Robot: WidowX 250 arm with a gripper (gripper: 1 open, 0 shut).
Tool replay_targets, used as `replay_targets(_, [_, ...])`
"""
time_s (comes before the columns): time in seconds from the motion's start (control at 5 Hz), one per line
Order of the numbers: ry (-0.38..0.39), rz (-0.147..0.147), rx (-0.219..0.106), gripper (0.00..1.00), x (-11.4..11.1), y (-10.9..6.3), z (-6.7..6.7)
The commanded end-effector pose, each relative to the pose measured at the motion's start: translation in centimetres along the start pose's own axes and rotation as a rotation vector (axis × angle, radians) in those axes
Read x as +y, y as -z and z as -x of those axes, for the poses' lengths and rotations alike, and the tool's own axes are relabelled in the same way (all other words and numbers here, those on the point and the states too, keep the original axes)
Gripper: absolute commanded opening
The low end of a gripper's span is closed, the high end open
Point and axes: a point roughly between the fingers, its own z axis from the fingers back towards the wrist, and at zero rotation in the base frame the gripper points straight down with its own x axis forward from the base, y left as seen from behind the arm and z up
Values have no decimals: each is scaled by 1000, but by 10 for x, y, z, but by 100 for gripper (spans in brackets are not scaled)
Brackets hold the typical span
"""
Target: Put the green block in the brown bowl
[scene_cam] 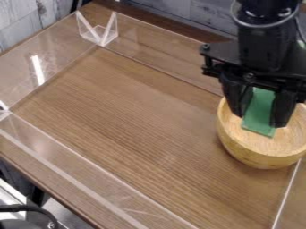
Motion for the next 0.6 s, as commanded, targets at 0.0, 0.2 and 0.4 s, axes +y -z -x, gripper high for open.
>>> replay_targets(0.0, [14, 19, -65, 0, -5, -14, -5])
replay_targets(0.2, [18, 17, -84, 0, -6, -16, -4])
replay_targets(0.4, [20, 15, -100, 0, -7, -15, -2])
